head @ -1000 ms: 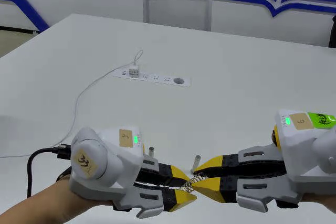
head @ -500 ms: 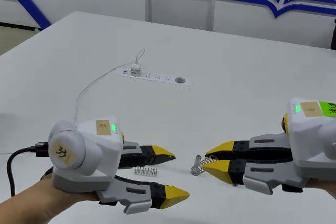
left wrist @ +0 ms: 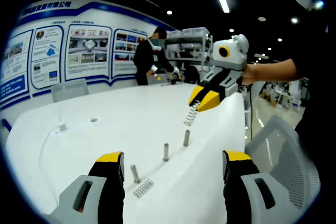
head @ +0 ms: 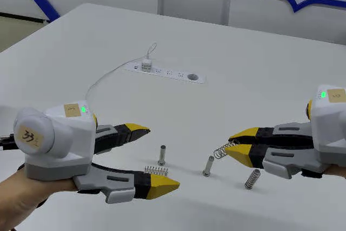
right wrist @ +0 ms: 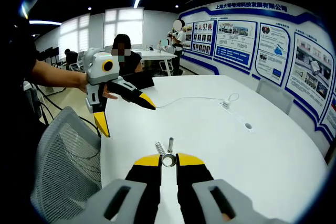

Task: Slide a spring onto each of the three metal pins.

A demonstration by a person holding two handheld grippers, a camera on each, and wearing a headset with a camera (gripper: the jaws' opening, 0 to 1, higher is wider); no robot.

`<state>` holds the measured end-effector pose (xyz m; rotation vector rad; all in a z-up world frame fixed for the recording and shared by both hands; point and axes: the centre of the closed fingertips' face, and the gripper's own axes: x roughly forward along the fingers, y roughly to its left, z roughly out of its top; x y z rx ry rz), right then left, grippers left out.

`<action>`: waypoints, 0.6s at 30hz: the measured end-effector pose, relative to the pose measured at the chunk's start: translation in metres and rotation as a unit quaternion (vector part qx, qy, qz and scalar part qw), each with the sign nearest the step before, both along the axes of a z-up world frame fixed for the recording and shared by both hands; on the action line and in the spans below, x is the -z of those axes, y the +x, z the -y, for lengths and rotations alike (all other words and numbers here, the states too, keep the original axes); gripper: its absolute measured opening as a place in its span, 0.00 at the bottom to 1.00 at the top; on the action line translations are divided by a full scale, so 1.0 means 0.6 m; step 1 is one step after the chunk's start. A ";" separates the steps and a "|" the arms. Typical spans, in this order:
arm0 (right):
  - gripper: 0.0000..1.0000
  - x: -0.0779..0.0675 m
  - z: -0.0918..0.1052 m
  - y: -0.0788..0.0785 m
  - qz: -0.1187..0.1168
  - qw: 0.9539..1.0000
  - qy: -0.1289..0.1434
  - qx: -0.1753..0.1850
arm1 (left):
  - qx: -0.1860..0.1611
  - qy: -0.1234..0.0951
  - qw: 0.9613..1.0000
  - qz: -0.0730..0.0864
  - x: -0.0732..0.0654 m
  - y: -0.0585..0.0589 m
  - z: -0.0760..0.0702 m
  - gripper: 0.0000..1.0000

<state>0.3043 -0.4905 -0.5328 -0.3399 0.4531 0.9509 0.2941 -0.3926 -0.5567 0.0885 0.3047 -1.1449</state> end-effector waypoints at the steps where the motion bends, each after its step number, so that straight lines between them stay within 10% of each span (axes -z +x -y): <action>1: 0.11 0.002 0.001 0.004 -0.001 1.000 -0.001 0.004 | -0.002 0.004 1.000 0.001 0.002 0.001 -0.003 0.81; 12: 0.11 0.036 0.021 0.047 -0.019 0.999 -0.012 0.041 | -0.037 0.026 0.999 -0.012 0.026 0.013 -0.041 0.97; 18: 0.11 0.056 0.021 0.062 -0.037 0.998 -0.021 0.051 | -0.054 0.001 0.998 -0.013 0.008 0.027 -0.052 1.00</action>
